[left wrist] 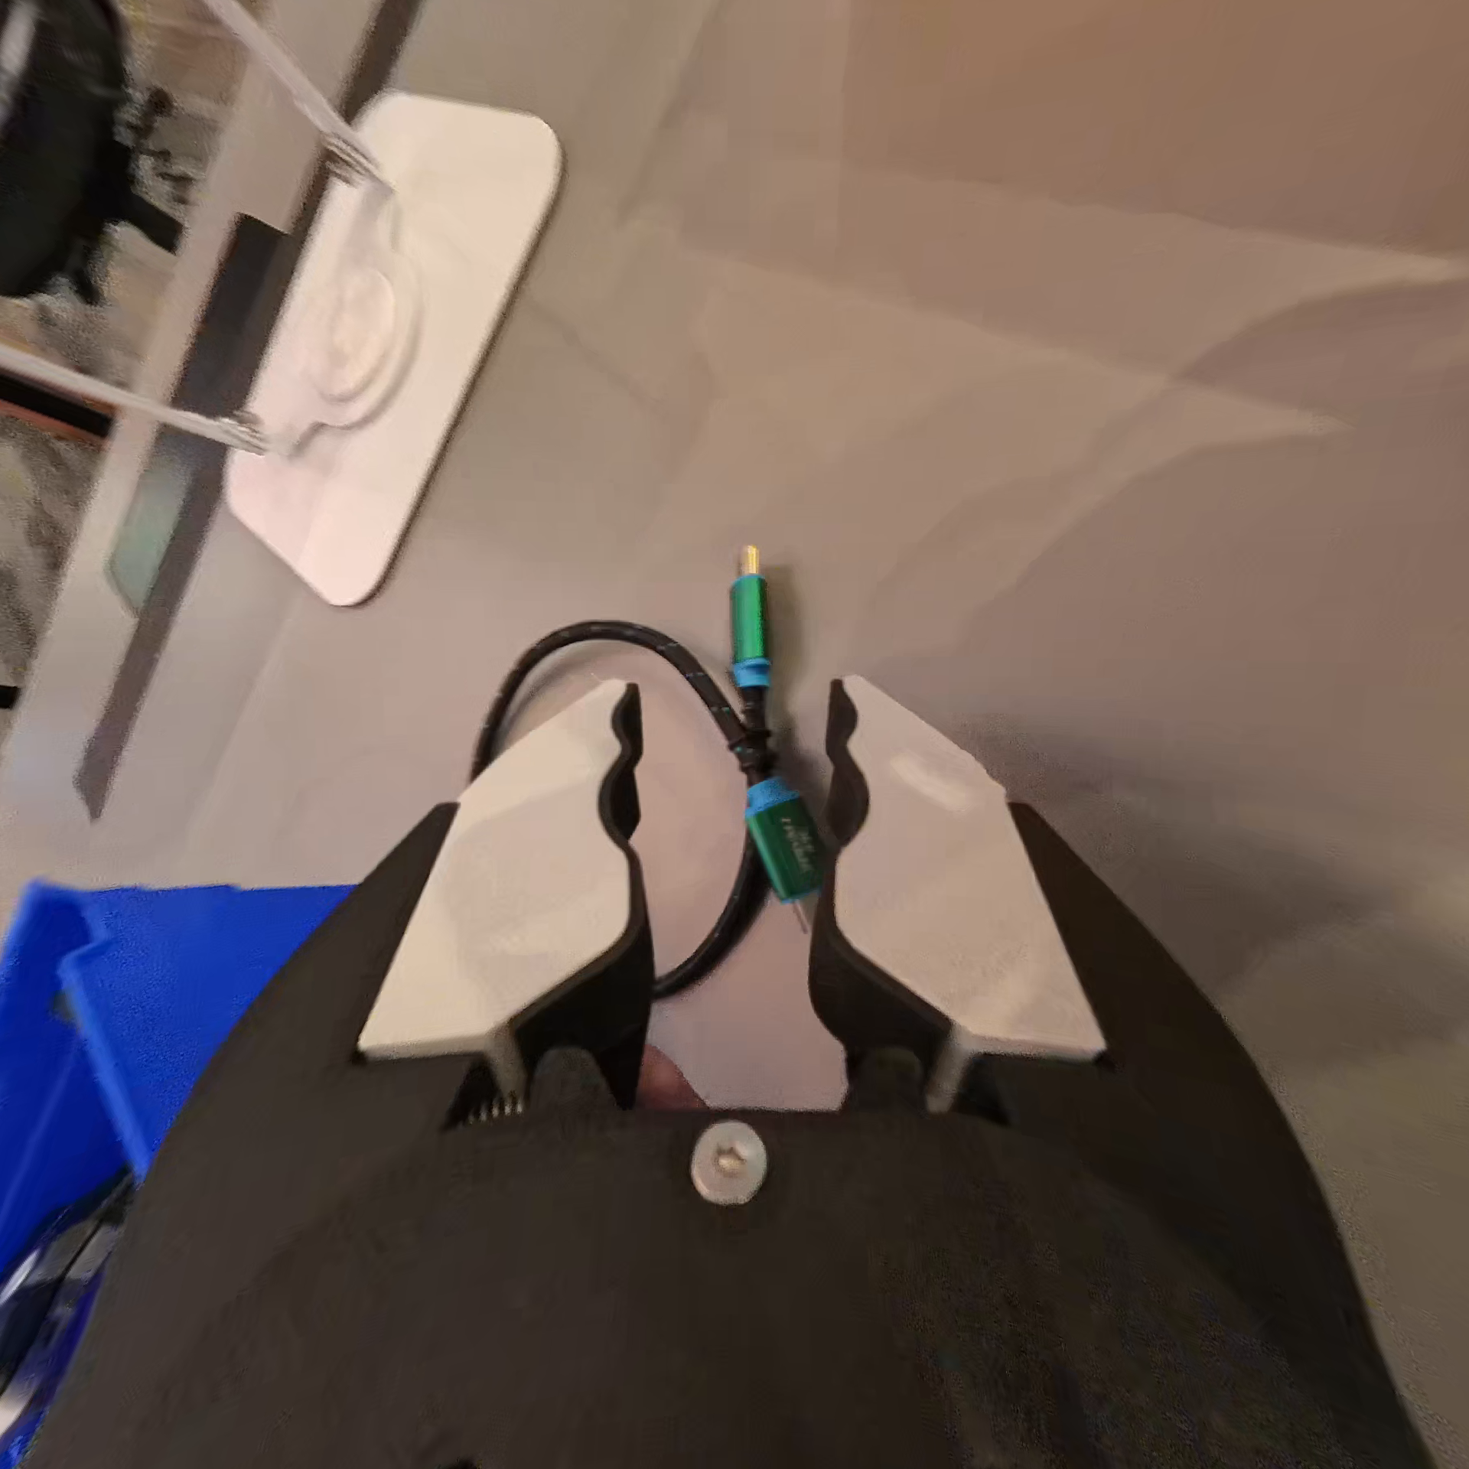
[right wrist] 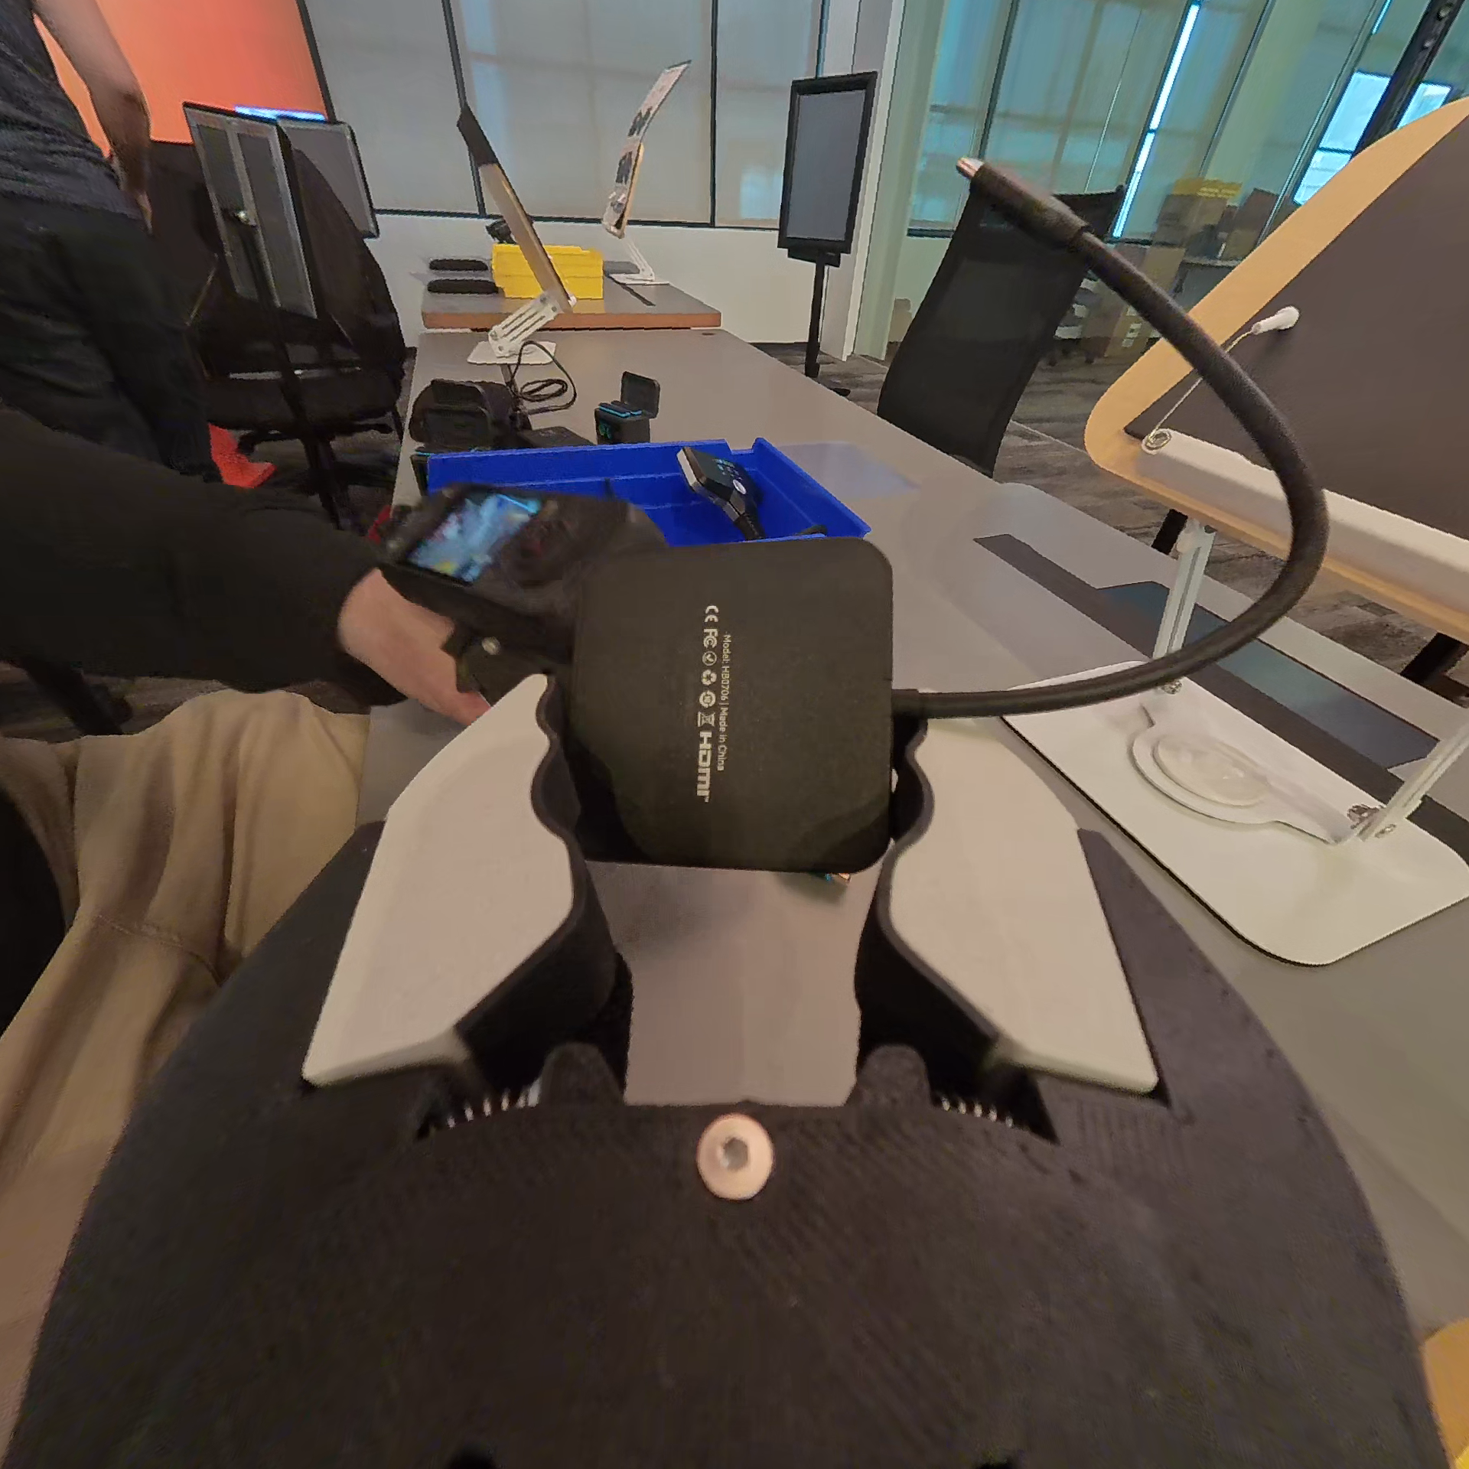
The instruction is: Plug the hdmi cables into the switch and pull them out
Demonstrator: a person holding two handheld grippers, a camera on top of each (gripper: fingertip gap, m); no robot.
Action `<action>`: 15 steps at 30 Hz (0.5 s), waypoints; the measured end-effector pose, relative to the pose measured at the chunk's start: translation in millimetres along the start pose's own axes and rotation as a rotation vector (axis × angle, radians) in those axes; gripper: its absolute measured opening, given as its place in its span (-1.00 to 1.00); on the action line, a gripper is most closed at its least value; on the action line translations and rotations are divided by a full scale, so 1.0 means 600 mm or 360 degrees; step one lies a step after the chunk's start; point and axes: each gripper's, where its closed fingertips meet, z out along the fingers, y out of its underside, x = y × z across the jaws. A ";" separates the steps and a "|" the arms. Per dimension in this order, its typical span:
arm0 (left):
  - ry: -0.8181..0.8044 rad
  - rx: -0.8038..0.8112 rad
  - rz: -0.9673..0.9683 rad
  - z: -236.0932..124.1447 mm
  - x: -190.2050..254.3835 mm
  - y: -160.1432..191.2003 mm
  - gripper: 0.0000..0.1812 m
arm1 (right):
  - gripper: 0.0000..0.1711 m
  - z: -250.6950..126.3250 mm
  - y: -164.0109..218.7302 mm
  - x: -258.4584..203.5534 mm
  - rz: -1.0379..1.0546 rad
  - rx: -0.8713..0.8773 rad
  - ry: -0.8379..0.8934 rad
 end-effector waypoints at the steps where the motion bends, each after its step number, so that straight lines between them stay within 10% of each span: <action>1: 0.0039 -0.0036 0.0014 0.012 0.009 0.004 -0.52 | -0.11 0.000 0.000 0.001 0.0001 -0.0001 0.0002; 15: 0.0107 -0.0151 -0.0086 0.090 -0.010 0.022 -0.87 | -0.11 -0.003 -0.003 0.002 0.0021 0.0027 -0.0007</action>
